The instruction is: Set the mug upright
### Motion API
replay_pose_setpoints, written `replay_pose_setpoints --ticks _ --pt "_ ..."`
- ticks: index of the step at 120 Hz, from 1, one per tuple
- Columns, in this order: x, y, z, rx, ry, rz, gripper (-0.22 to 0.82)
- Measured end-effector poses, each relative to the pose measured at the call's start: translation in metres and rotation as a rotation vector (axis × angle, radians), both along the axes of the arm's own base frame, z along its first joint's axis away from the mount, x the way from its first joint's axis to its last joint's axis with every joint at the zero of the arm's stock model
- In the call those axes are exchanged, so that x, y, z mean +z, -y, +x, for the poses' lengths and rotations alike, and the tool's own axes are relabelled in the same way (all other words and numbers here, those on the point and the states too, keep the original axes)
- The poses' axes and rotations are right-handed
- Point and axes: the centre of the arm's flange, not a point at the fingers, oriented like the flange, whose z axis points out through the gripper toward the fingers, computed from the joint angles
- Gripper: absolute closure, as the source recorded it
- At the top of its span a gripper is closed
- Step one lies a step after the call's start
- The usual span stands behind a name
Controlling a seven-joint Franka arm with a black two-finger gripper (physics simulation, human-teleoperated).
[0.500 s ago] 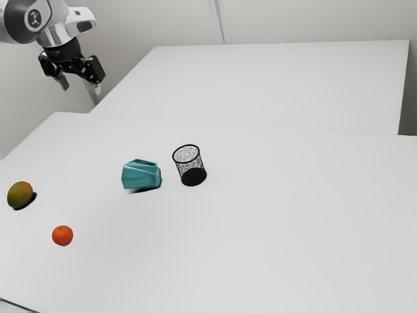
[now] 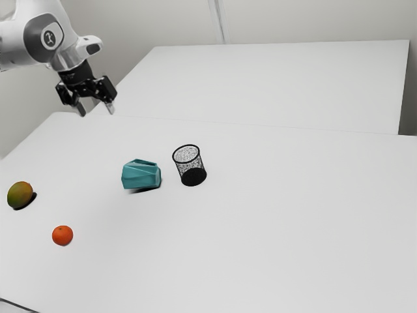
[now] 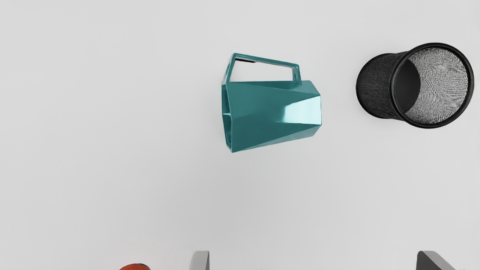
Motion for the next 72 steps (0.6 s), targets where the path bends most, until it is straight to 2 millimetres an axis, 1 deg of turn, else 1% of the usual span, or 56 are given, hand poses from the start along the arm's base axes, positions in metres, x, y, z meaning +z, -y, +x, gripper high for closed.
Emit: replay_pose_setpoints --ticks 5,9,14,21,27,37,54,72 --pt "-0.016 -0.01 0.004 0.033 -0.016 -0.056 0.0" --pt "-0.03 -0.023 0.006 0.07 -0.03 -0.097 0.0" --pt "-0.045 -0.049 0.004 0.129 -0.044 -0.141 0.0" --pt "-0.062 -0.09 -0.004 0.215 -0.055 -0.187 0.0" --pt "-0.076 -0.11 -0.007 0.261 -0.065 -0.22 0.0" --pt "-0.1 -0.123 -0.005 0.301 -0.086 -0.273 0.0" --pt "-0.145 -0.139 0.001 0.36 -0.117 -0.376 0.0" --pt "-0.19 -0.149 0.006 0.41 -0.142 -0.484 0.0"
